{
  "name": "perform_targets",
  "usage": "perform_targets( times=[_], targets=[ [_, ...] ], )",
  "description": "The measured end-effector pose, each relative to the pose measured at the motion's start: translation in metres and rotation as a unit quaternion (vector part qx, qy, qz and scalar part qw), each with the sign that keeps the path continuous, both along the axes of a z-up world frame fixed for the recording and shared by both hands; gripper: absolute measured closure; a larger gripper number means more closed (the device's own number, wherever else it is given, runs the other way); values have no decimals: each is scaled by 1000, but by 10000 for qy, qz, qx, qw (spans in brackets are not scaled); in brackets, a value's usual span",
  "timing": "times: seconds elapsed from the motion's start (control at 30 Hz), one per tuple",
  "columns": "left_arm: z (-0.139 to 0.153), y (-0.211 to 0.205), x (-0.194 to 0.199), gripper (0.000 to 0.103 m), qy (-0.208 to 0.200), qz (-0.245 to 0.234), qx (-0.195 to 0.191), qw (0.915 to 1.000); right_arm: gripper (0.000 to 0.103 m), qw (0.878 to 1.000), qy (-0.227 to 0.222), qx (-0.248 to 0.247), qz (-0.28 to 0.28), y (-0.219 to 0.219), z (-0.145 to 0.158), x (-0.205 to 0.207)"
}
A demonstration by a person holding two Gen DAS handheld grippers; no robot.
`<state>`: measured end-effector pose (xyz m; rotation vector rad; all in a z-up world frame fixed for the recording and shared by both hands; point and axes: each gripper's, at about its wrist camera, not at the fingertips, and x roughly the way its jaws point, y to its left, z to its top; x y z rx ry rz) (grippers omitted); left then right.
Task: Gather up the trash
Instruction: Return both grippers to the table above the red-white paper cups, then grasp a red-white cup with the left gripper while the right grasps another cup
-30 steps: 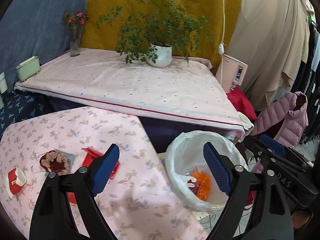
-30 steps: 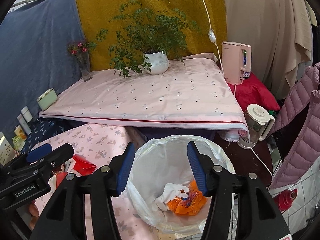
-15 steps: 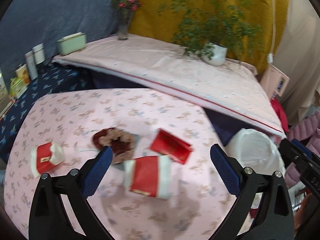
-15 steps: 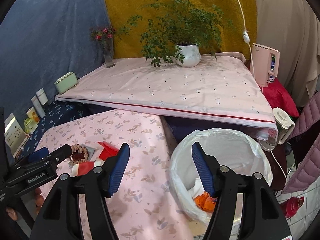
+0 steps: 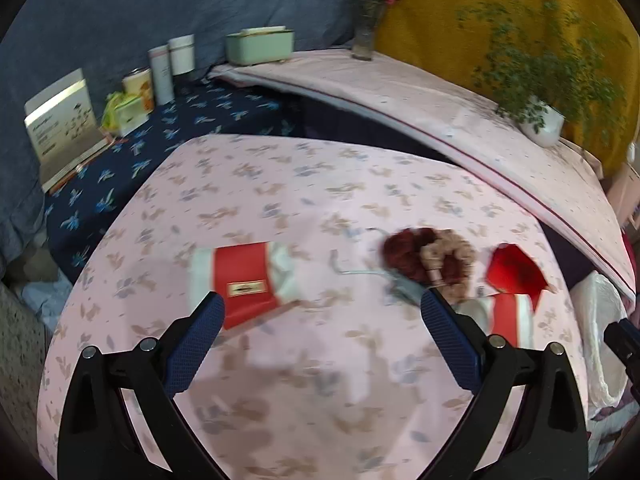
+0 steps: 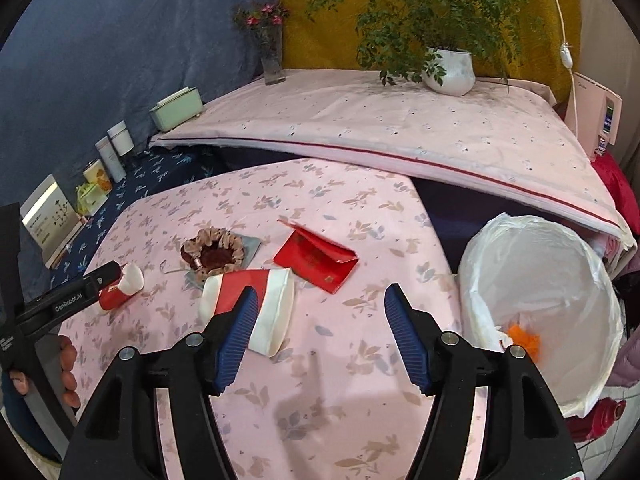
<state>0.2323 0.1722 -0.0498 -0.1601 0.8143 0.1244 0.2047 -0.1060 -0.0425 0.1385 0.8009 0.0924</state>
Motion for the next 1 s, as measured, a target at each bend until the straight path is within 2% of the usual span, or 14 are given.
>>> perform_targets(
  times=[0.27, 0.5, 0.6, 0.7, 0.8, 0.87, 0.9, 0.97, 1.0],
  targets=[
    [-26, 58, -6, 9, 236, 333, -167, 9990, 40, 9992, 337, 155, 176, 28, -34, 16],
    [-39, 82, 2, 11, 302, 235, -783, 9962, 40, 9978, 544, 266, 277, 45, -57, 33],
    [-42, 80, 6, 21, 312, 72, -835, 9960, 40, 9969, 658, 281, 336, 49, -67, 39],
    [-43, 77, 9, 34, 327, -65, -886, 9955, 46, 9961, 716, 360, 367, 52, -71, 40],
    [-41, 72, 11, 45, 307, -180, -923, 9951, 58, 9956, 722, 419, 426, 58, -71, 40],
    [-40, 66, 11, 62, 312, -296, -929, 9947, 70, 9952, 725, 462, 473, 61, -71, 40],
    [-40, 63, 13, 67, 333, -352, -926, 9945, 73, 9948, 722, 514, 504, 61, -70, 40],
    [-40, 56, 14, 82, 371, -434, -903, 9943, 82, 9942, 703, 622, 531, 63, -68, 38],
    [-40, 53, 14, 86, 378, -466, -898, 9942, 83, 9939, 690, 672, 545, 64, -67, 37]
  ],
)
